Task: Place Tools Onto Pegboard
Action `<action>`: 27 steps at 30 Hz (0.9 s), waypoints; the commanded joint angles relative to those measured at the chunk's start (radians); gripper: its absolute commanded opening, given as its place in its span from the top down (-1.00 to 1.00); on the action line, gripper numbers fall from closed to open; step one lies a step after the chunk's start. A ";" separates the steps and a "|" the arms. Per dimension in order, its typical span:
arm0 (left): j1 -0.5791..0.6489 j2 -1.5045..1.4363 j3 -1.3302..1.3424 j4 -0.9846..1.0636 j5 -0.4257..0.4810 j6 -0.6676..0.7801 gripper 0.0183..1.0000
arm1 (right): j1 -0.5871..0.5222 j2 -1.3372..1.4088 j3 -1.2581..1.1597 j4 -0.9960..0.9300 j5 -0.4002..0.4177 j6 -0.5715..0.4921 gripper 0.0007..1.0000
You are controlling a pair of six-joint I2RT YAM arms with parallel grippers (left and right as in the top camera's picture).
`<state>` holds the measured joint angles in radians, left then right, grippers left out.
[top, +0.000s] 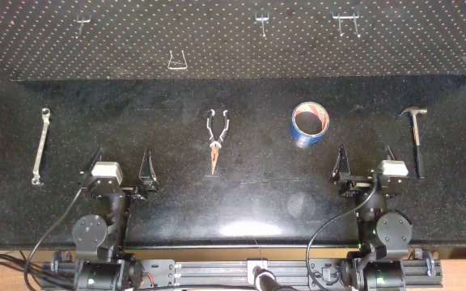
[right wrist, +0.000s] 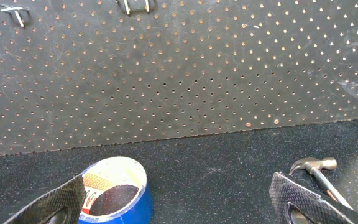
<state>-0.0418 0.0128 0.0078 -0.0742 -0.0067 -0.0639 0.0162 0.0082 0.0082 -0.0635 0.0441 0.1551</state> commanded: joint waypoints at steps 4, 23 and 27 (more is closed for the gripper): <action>0.039 0.076 0.101 -0.173 0.000 -0.074 -0.99 | 0.008 -0.007 -0.004 -0.003 0.016 -0.010 -0.95; 0.781 1.692 1.304 -0.992 0.111 0.982 -0.90 | 0.008 -0.007 -0.004 -0.003 0.016 -0.010 -0.95; 0.782 1.765 1.307 -0.886 0.104 0.979 -0.89 | 0.008 -0.007 -0.004 -0.003 0.016 -0.010 -0.95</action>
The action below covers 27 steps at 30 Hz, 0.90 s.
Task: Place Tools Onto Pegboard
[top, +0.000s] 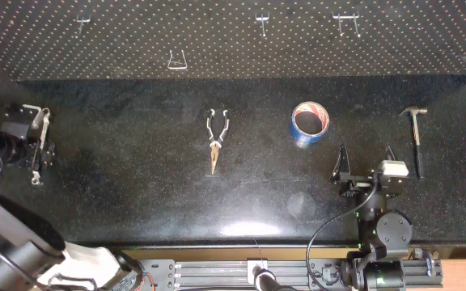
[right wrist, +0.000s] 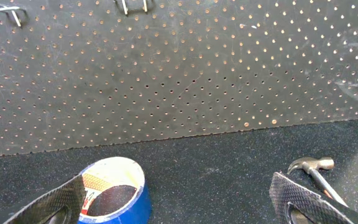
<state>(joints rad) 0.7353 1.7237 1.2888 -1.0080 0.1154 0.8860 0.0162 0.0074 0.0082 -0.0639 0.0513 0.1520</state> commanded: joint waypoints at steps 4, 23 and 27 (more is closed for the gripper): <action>0.020 0.104 0.026 0.096 -0.037 -0.066 -0.87 | 0.008 -0.006 -0.004 -0.003 0.009 -0.007 -0.95; 0.029 0.254 0.026 0.137 -0.033 -0.153 0.97 | 0.008 -0.006 -0.004 -0.003 0.009 -0.007 -0.95; 0.027 0.254 0.026 0.142 -0.033 -0.153 0.97 | 0.008 -0.006 -0.004 -0.003 0.009 -0.007 -0.95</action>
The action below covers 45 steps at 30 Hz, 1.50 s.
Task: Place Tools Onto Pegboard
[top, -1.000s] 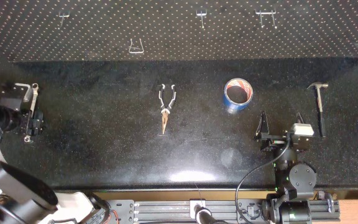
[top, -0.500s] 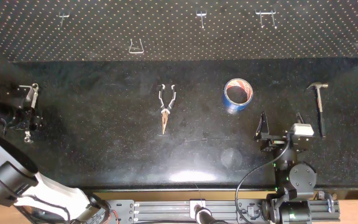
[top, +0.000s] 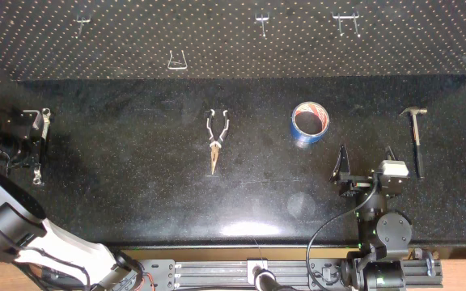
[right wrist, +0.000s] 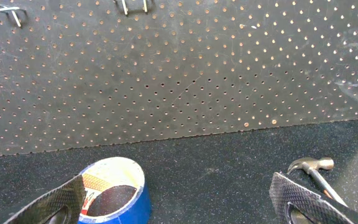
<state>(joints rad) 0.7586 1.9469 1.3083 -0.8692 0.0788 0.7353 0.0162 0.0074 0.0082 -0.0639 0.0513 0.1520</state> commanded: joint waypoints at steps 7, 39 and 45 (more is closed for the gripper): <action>-0.014 0.011 0.006 -0.011 0.011 -0.031 0.97 | 0.008 -0.006 -0.004 -0.003 0.009 -0.007 -0.95; -0.719 -0.955 -0.820 1.039 -0.410 -0.767 0.97 | 0.008 -0.006 -0.004 -0.003 0.009 -0.007 -0.95; -0.719 -0.799 -0.689 1.042 -0.317 -0.660 0.97 | 0.008 -0.006 -0.004 -0.003 0.009 -0.007 -0.95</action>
<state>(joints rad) 0.0368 1.1141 0.5732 0.1646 -0.2882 0.0334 0.0162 0.0071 0.0093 -0.0647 0.0517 0.1520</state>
